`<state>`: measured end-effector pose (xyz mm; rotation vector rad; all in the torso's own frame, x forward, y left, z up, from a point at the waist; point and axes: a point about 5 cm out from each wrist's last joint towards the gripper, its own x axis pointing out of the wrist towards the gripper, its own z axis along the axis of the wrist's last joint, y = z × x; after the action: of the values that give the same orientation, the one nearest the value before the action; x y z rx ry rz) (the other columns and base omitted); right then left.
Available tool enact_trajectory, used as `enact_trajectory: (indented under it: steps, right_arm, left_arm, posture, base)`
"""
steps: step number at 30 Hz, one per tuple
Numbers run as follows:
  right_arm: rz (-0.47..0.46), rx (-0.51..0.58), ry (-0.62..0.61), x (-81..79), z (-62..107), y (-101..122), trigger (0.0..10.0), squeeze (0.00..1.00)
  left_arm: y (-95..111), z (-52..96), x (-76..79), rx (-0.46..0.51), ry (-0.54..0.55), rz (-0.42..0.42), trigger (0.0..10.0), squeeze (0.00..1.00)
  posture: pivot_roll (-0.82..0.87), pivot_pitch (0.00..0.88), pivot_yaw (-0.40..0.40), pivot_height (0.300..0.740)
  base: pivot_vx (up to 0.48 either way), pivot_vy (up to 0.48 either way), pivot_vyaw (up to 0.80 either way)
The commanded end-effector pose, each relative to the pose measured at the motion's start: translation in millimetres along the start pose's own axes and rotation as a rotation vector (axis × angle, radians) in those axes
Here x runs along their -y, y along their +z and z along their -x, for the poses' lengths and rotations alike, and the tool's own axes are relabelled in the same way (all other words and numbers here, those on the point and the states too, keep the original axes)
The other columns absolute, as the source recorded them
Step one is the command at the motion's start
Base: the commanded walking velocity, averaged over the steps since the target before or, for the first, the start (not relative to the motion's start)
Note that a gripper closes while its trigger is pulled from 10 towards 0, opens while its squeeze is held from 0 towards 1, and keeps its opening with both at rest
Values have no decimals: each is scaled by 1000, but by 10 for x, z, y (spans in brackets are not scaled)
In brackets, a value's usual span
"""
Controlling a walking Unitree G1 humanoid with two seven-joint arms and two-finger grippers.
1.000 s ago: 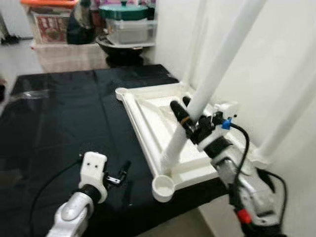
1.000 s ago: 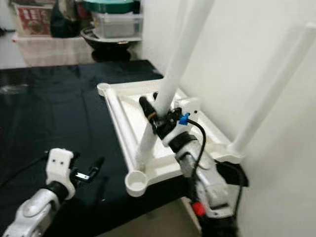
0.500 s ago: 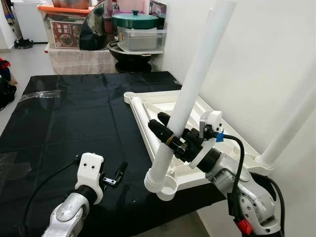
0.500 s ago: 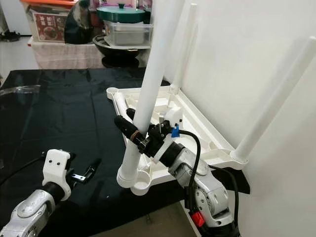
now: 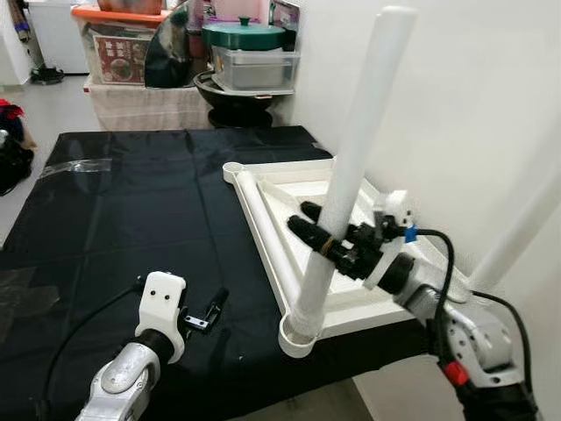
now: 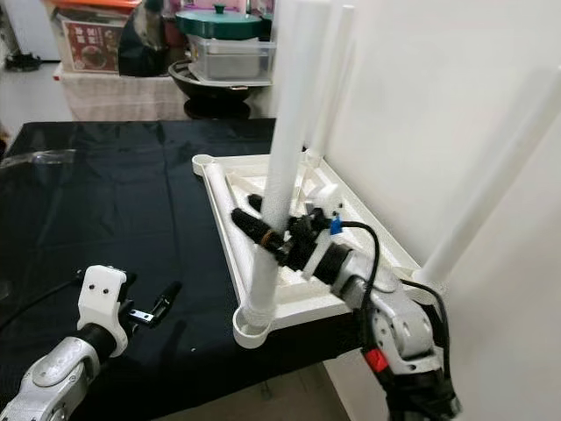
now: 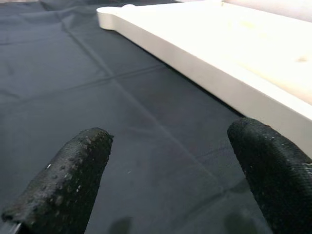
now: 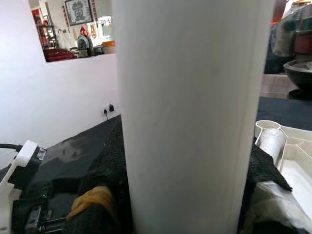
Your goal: Building children table
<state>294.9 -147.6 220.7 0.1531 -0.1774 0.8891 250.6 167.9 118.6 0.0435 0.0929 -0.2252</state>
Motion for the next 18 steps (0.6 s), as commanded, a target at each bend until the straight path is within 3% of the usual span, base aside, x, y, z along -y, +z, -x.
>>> enact_trajectory:
  steps: [1,18]
  right_arm:
    - [-5,7,-2,9,16,4,0,0]
    - [-82,0,92,-244,-35,-189,0,0]
  left_arm:
    - [-42,3,27,-20,-11,7,10000,0]
    - [-54,-9,42,-26,-20,11,10000,0]
  posture:
    - [111,0,-101,740]
    - [108,0,-96,740]
  base:
    - [0,0,0]
    - [0,0,0]
